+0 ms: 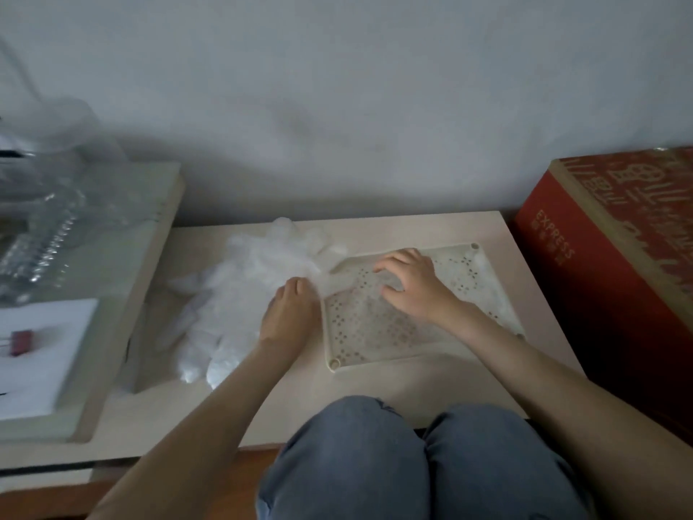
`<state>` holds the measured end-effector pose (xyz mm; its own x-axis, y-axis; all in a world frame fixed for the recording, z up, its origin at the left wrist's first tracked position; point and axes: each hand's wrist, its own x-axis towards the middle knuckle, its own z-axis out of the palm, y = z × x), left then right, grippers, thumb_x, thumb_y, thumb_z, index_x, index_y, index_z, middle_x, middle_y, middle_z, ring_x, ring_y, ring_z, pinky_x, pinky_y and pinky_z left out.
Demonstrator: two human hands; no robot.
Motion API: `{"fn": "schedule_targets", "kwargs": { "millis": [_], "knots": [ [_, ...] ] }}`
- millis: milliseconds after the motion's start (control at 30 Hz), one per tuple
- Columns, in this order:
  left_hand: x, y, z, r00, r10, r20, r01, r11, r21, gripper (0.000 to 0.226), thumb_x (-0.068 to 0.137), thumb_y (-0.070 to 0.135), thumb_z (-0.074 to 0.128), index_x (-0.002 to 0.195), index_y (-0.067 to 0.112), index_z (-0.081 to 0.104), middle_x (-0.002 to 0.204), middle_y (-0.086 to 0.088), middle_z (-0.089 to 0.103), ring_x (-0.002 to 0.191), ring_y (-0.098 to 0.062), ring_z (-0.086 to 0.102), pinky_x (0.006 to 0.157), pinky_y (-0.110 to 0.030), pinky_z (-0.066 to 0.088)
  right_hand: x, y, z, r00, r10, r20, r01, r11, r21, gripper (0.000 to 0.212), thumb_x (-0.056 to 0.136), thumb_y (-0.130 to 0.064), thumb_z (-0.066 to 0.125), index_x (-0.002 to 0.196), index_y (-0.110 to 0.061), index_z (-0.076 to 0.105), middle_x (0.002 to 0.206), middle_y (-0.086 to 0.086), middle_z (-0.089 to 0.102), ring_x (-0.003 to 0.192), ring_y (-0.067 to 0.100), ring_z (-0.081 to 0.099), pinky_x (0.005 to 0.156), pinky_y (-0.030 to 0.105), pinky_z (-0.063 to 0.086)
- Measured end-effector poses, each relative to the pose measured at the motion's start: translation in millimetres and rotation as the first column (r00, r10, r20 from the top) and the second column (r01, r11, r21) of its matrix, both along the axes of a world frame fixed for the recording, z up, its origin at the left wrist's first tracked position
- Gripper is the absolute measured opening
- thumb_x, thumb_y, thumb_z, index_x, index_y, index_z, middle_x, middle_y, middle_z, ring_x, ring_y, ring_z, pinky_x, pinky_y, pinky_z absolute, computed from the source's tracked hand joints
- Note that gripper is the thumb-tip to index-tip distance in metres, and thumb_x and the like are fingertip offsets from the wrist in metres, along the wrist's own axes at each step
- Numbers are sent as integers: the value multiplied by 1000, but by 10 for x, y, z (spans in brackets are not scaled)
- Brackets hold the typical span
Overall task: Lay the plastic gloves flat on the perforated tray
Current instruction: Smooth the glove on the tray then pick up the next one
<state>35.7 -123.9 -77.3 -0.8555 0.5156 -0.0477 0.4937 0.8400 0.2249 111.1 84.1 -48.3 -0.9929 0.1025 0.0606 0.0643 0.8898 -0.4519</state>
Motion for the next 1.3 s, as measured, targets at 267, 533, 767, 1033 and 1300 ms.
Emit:
{"fn": "schedule_targets", "kwargs": {
  "millis": [267,533,767,1033,1300],
  "knots": [
    [-68,-77,28,991,38,128,-44,998,45,26,99,22,42,121,11,45,124,-6,55,112,-28,52,83,-34,39,-119,-296,174,997,70,12,-70,997,17,28,90,-19,57,117,-16,62,126,-3,56,126,18,38,101,30,24],
    [-54,-107,49,997,-70,-21,67,988,-136,21,97,9,40,115,8,48,108,-7,62,99,-29,61,68,-33,39,-101,-365,245,989,71,129,-64,997,-52,32,92,-20,52,123,-21,57,133,-6,50,130,12,31,104,30,20],
    [-177,-144,197,994,43,-96,-21,975,221,24,95,24,58,81,5,56,70,-6,57,66,-28,55,53,-31,35,-70,-361,332,984,38,172,13,959,-283,32,94,-21,54,126,-20,58,128,-10,51,125,6,35,101,25,25],
    [-271,-285,219,981,157,114,-185,929,320,23,101,27,41,87,11,48,74,-4,60,67,-26,55,53,-34,41,-219,-322,253,961,-1,275,116,908,-402,40,93,-21,56,132,-17,52,132,-2,53,118,7,49,90,17,34],
    [-349,-274,223,835,301,460,-464,834,298,47,95,22,51,137,5,39,135,-13,47,113,-26,51,79,-28,38,-764,-582,90,892,-61,447,327,771,-546,67,88,-18,64,146,-10,32,134,8,51,114,23,55,87,28,44]
  ]
}}
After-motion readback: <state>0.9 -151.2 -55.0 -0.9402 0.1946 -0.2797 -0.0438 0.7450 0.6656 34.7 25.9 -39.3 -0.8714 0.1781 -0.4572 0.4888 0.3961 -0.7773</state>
